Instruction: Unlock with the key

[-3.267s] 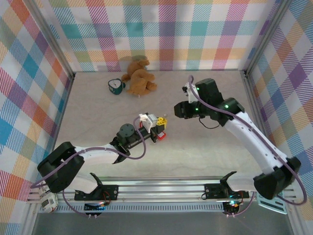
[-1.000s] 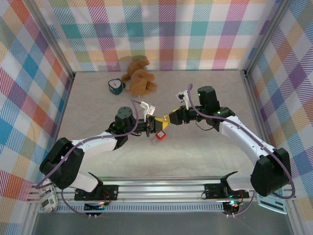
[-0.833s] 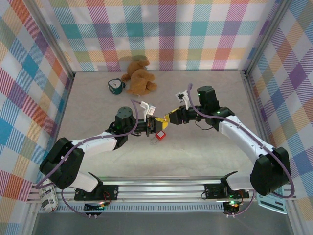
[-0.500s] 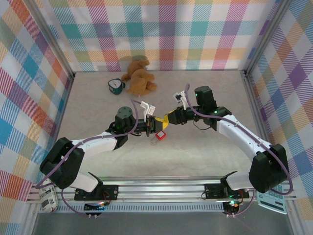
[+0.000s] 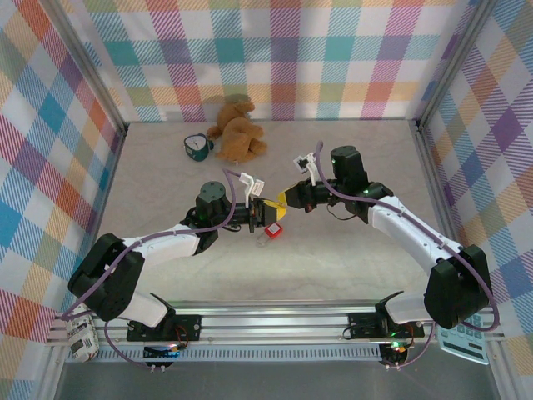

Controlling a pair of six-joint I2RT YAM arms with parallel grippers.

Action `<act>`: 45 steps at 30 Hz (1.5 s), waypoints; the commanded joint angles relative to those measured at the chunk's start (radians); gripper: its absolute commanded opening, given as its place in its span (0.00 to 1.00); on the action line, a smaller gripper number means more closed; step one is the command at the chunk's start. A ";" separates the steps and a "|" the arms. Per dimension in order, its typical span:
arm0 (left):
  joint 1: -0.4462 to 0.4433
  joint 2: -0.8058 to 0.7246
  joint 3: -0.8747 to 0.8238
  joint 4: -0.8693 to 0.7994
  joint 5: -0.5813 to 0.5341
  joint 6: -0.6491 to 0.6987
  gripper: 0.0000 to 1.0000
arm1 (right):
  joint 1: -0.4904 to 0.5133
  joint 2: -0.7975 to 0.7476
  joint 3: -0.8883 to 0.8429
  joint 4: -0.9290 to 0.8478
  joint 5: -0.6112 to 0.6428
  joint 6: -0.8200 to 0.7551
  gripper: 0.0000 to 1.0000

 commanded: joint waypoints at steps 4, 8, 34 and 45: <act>0.004 0.006 0.026 0.021 -0.008 0.000 0.03 | 0.018 -0.041 -0.028 0.020 0.013 0.010 0.00; 0.004 -0.021 0.016 -0.003 -0.068 0.027 0.36 | 0.021 -0.064 -0.032 0.006 0.067 0.013 0.00; -0.004 -0.421 0.105 -0.992 -0.944 0.293 0.57 | 0.002 -0.363 -0.291 0.059 0.586 0.175 0.00; -0.199 0.156 0.633 -1.527 -1.176 0.390 0.59 | -0.001 -0.522 -0.363 -0.023 0.831 0.187 0.00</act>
